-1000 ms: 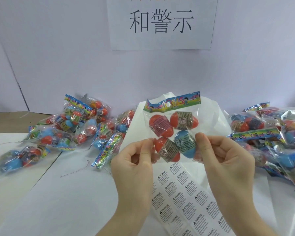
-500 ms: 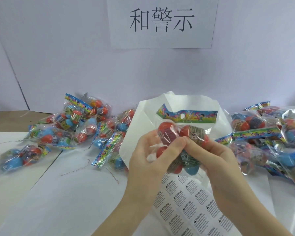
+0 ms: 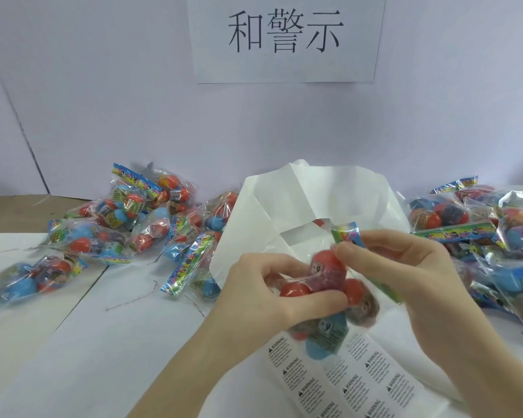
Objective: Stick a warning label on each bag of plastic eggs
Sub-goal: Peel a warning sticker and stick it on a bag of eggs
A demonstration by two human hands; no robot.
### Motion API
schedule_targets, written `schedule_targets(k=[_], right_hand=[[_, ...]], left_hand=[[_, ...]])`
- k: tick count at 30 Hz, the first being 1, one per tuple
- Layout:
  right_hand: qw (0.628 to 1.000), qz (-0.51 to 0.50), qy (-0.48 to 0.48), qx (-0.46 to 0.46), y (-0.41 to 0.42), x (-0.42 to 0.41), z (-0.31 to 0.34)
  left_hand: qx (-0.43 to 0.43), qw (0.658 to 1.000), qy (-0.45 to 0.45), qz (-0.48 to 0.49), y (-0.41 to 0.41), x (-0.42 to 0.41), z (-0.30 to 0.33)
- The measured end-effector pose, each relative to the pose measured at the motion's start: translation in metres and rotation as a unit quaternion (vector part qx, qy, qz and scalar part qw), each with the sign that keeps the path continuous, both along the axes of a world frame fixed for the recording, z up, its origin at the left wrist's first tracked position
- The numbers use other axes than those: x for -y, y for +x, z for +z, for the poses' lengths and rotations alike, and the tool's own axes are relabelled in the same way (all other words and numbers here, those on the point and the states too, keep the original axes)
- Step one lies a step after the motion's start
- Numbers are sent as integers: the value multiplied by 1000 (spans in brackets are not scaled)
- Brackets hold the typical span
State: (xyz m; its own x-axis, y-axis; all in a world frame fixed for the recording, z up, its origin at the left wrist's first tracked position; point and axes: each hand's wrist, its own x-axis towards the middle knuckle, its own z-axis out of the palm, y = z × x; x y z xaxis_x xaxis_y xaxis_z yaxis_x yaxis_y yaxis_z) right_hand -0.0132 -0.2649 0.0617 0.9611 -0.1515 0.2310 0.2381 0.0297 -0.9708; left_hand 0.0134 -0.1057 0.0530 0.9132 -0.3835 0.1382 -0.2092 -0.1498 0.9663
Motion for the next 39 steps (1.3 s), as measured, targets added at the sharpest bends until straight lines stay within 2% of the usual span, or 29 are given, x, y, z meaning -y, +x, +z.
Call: schedule_targets(k=[6,9,12,15,17,19,22,24,27,30,32,34,36,38,39], right_hand=[[997,-79,-19,20,-1,4,3],[996,-88,-19,20,0,-1,-1],[993,-113,7,44,2,-4,-4],[981,-178,13,77,5,2,-4],[985,-154,4,73,5,2,-5],[997,-74,0,37,5,-4,-8],[999,37,-30,-20,3,-10,-12],[997,63,-28,-21,3,-10,-12],[999,45,-1,-8,5,-11,-13],[998,-47,34,17,6,-13,-15],[985,-165,-21,47,6,-15,-20],[965,-216,-98,109,4,-21,-22],[944,-187,-198,187,2,-27,-26],[924,-114,-271,246,0,-32,-29],[925,-82,-270,255,-1,-33,-29]], left_hand=[[-35,996,25,-75,3,1,-4],[-46,991,31,-118,5,-3,-3],[-8,998,21,-57,6,-5,-3],[9,994,-91,53,10,-3,-5],[1,981,-168,95,11,-2,-5],[-10,976,-197,91,10,1,-6],[-9,975,-209,70,6,6,-7],[1,976,-205,75,4,8,-7],[14,978,-185,98,3,9,-9],[55,971,-138,188,4,12,-17],[97,962,-135,215,1,13,-17],[73,979,-145,126,-1,15,-19],[28,987,-158,4,-4,19,-18],[-7,975,-221,-26,-2,18,-16],[-32,965,-259,-14,0,15,-13]])
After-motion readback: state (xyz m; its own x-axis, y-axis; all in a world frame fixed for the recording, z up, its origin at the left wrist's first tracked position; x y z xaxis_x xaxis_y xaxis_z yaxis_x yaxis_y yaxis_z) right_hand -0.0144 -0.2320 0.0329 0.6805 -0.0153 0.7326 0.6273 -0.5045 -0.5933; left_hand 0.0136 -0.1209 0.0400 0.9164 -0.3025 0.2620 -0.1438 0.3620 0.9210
